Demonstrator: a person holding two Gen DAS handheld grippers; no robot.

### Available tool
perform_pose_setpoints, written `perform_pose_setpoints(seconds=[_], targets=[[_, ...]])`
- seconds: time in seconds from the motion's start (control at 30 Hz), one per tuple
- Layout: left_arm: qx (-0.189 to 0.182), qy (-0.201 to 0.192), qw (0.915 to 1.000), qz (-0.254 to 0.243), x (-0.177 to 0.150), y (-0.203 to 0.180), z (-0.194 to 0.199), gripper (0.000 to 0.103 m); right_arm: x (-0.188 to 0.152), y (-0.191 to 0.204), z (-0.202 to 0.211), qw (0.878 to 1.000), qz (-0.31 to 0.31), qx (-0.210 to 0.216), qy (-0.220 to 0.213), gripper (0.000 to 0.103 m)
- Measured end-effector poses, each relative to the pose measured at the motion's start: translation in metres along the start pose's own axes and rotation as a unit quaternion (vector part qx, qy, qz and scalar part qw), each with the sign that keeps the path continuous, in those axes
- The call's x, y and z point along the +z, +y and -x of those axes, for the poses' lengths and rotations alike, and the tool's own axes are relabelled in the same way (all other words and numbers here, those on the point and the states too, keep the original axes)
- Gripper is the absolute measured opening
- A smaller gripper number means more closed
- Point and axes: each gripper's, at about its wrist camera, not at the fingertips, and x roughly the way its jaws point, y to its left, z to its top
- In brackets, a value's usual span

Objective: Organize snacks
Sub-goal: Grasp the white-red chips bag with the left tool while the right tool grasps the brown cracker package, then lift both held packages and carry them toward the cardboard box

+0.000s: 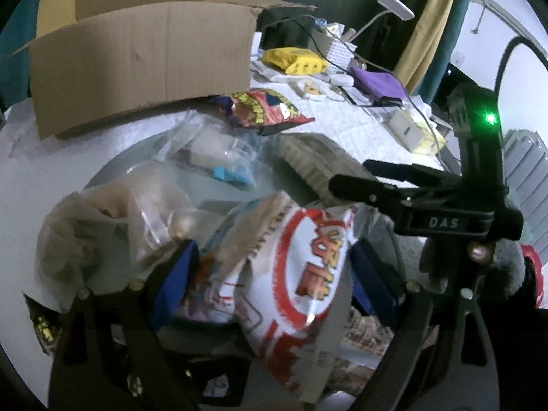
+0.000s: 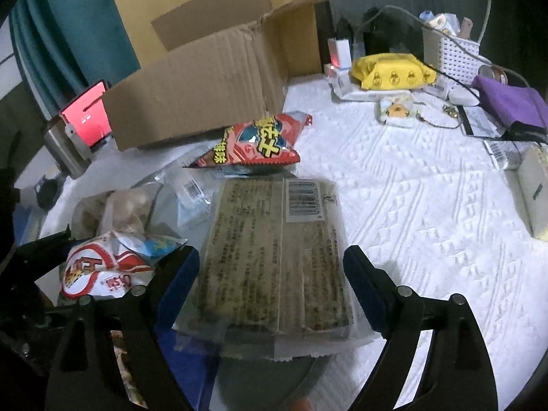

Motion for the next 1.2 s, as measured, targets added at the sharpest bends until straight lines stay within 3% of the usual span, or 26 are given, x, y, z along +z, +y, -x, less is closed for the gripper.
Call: perform_pose_setpoints(seconds=[0.23,0.37,0.6,1.2], targets=[[0.029,0.028,0.999,-0.02,-0.006,-0.003,-0.016,0.09,0.001,0.001,-0.013,1.0,0.006,-0.013,0.01,0.094],[0.039,0.022,0.9988,-0.021,-0.005,-0.002,-0.013,0.072,-0.001,-0.002,-0.017,1.0,0.001,-0.011,0.012,0.095],[0.033,-0.006,0.9994,-0.011,-0.002,0.002,0.001,0.06,-0.001,-0.004,-0.01,1.0,0.003,-0.007,0.009,0.084],[0.039,-0.062,0.9967,-0.035,0.025,-0.022,0.041,0.057,0.01,-0.021,0.039,0.999,-0.013,-0.015,-0.042,0.08]])
